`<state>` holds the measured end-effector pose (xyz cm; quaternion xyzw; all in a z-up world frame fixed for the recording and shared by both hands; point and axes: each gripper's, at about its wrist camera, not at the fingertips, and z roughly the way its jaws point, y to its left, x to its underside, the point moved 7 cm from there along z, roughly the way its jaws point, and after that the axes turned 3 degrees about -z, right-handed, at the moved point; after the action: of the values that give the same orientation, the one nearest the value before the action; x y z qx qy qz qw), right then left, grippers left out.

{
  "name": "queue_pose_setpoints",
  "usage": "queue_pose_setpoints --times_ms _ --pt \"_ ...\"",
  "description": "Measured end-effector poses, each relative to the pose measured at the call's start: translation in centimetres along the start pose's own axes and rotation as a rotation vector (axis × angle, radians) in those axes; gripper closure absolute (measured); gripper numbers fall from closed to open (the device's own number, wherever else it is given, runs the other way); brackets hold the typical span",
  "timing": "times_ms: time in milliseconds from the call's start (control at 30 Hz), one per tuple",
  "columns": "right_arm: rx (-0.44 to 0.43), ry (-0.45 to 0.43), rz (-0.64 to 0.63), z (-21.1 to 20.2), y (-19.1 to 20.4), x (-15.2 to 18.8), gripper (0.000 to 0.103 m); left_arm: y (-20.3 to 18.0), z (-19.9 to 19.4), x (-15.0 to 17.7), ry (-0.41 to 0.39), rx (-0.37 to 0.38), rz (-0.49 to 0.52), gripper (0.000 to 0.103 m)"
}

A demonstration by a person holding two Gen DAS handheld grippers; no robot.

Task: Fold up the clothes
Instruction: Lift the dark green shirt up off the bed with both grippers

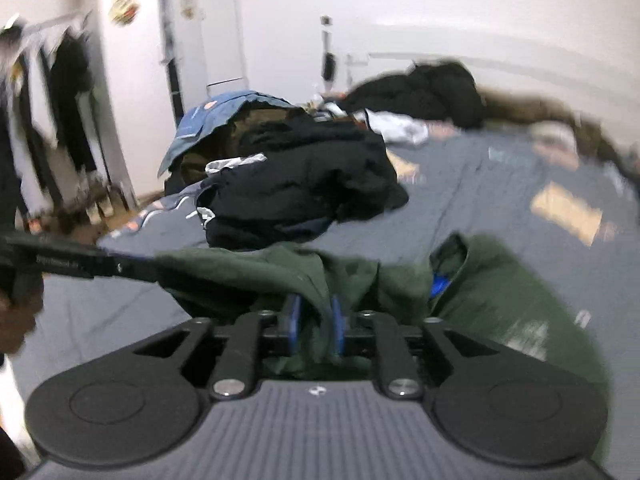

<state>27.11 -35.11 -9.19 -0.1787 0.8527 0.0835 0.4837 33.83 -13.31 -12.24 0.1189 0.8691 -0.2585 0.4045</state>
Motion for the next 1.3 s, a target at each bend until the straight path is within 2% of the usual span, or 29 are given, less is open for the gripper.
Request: queue_pose_setpoints --times_ms 33,133,267,367,467,633,700,767,833,867,900,933,1000,1100,1167,1300 --pt "0.000 -0.017 -0.054 -0.3 0.8 -0.4 0.065 -0.1 0.1 0.0 -0.005 0.010 -0.010 0.090" --pt "0.002 -0.033 -0.227 0.0 3.6 -1.3 0.058 -0.4 0.6 0.2 0.003 0.026 -0.014 0.090" --pt "-0.046 0.028 -0.382 2.4 6.8 -0.9 0.057 -0.6 0.9 0.4 0.013 0.030 0.001 0.090" --pt "-0.067 0.076 -0.563 3.7 9.4 0.9 0.057 0.3 0.6 0.0 -0.005 0.028 -0.035 0.090" --pt "-0.088 0.108 -0.689 4.4 10.8 2.7 0.057 0.6 0.5 -0.1 -0.005 0.031 -0.046 0.090" --pt "-0.068 0.140 -0.778 6.1 10.7 3.7 0.058 -0.6 0.4 0.3 0.006 0.054 0.034 0.090" --pt "-0.069 0.143 -0.718 6.5 9.8 3.2 0.061 -1.4 0.1 0.6 0.007 0.088 0.082 0.090" --pt "-0.072 0.145 -0.591 7.1 8.3 2.2 0.067 -2.4 -0.2 0.9 0.012 0.133 0.125 0.090" --pt "-0.082 0.151 -0.425 7.6 6.3 1.1 0.084 -3.3 0.0 1.6 0.029 0.167 0.170 0.089" --pt "-0.091 0.150 -0.336 7.8 5.3 0.5 0.087 -3.8 0.1 1.9 0.039 0.183 0.192 0.087" --pt "-0.100 0.148 -0.262 7.9 4.3 0.1 0.093 -4.3 0.4 2.3 0.047 0.188 0.214 0.081" --pt "-0.110 0.145 -0.201 8.0 3.5 -0.2 0.095 -4.7 0.8 2.7 0.047 0.184 0.233 0.069" --pt "-0.134 0.146 -0.088 8.3 2.2 -0.7 0.096 -5.2 2.0 3.2 0.024 0.164 0.248 0.064" --pt "-0.204 0.140 0.062 8.3 1.2 -1.1 0.097 -5.3 3.7 3.2 -0.022 0.128 0.208 0.064" --pt "-0.233 0.132 0.102 8.1 1.1 -1.2 0.097 -5.1 4.6 3.2 -0.034 0.118 0.171 0.065" --pt "-0.282 0.112 0.159 7.3 1.2 -1.6 0.097 -4.4 6.0 3.6 -0.028 0.046 0.175 0.067"
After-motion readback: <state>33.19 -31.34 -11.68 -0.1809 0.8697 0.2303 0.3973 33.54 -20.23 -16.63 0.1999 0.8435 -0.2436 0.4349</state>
